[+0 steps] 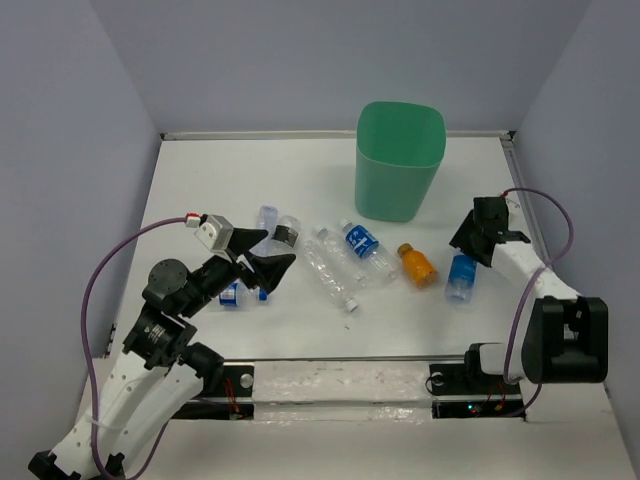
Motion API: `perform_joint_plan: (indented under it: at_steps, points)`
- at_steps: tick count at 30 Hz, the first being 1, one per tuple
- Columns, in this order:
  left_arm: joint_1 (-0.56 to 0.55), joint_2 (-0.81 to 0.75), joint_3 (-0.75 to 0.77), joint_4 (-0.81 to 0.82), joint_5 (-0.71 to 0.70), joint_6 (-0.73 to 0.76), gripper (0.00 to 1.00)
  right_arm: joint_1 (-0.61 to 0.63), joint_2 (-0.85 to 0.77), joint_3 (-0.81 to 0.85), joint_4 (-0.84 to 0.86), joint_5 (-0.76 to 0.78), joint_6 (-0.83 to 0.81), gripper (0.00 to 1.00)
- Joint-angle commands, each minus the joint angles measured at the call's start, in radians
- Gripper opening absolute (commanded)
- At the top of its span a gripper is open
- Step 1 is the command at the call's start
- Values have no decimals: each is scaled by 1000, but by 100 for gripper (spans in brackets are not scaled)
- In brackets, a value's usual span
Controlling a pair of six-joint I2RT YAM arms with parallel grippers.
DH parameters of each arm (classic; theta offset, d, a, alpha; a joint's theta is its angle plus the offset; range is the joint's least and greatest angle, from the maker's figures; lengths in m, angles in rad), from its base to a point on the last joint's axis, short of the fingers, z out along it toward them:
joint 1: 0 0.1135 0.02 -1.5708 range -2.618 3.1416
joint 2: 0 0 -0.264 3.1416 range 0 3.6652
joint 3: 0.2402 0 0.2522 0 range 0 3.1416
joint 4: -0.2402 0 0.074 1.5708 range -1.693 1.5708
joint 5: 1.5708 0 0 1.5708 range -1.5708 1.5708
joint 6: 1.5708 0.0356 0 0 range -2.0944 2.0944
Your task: Put the plastic bottles in the bin
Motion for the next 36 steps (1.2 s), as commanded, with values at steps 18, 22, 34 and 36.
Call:
perform_joint_plan:
  at_steps: [18,22,34,36]
  points:
    - [-3,78,47,-15,-140,-7,99,437,-11,850,264,-133,-300,49]
    - [3,103,55,-56,-182,-2,99,437,190,964,432,-96,-423,50]
    - [12,128,61,-89,-265,-8,99,437,440,1080,496,-13,-546,96]
    - [12,141,62,-93,-271,-8,99,437,384,1043,495,-36,-542,99]
